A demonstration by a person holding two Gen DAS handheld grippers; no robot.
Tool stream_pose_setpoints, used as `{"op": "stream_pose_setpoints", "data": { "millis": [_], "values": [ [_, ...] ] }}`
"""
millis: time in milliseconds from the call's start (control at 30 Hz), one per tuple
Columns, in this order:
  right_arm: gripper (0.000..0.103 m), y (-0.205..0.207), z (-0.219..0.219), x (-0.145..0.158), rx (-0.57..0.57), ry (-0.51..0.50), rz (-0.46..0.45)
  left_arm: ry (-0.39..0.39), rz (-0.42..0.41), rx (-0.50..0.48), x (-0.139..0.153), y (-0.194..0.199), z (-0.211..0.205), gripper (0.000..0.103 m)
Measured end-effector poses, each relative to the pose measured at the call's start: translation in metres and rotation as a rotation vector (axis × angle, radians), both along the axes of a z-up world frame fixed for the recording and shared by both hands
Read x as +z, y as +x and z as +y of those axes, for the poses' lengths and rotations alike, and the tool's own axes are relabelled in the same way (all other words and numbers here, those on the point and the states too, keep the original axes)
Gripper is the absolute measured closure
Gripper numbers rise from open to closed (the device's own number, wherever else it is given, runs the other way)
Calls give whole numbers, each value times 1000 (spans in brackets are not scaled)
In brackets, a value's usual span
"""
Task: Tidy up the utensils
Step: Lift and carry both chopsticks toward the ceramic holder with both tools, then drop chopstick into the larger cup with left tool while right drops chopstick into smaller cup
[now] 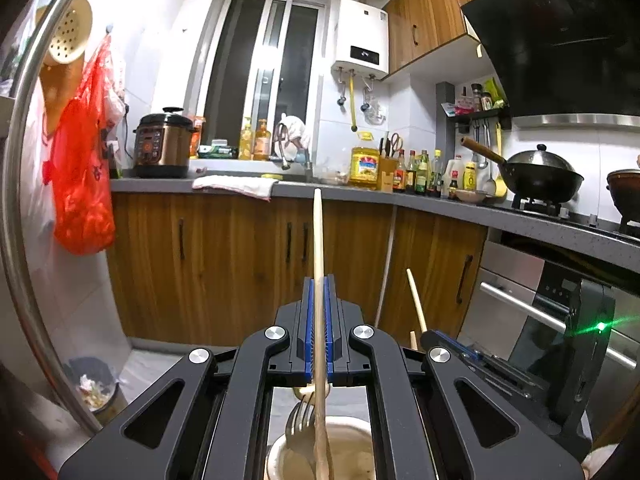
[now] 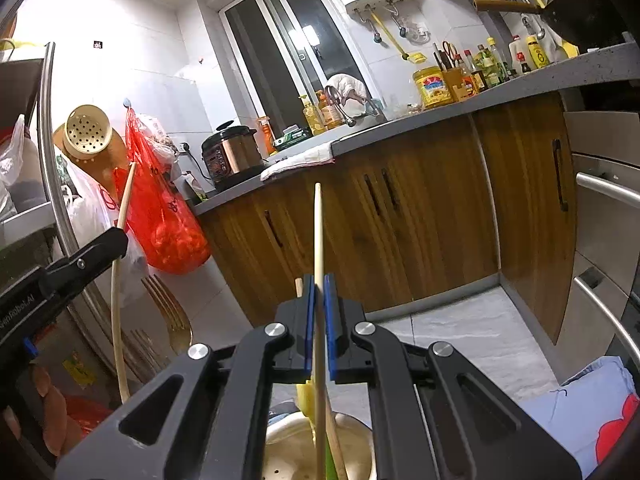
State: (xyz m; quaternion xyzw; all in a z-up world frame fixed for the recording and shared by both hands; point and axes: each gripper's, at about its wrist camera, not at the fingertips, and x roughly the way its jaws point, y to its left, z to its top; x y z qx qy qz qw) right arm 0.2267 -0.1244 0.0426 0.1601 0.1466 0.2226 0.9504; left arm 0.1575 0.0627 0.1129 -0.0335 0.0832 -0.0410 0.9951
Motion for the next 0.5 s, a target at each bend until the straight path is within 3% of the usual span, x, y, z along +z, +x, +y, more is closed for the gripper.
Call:
{"op": "stream_pose_setpoints", "data": {
  "millis": [267, 500],
  "values": [
    [98, -20, 0, -8, 32, -79, -25, 34, 20, -23, -12, -19, -1, 98],
    [98, -41, -9, -19, 59, -123, 12, 37, 107, -58, -25, -36, 4, 98]
  ]
}}
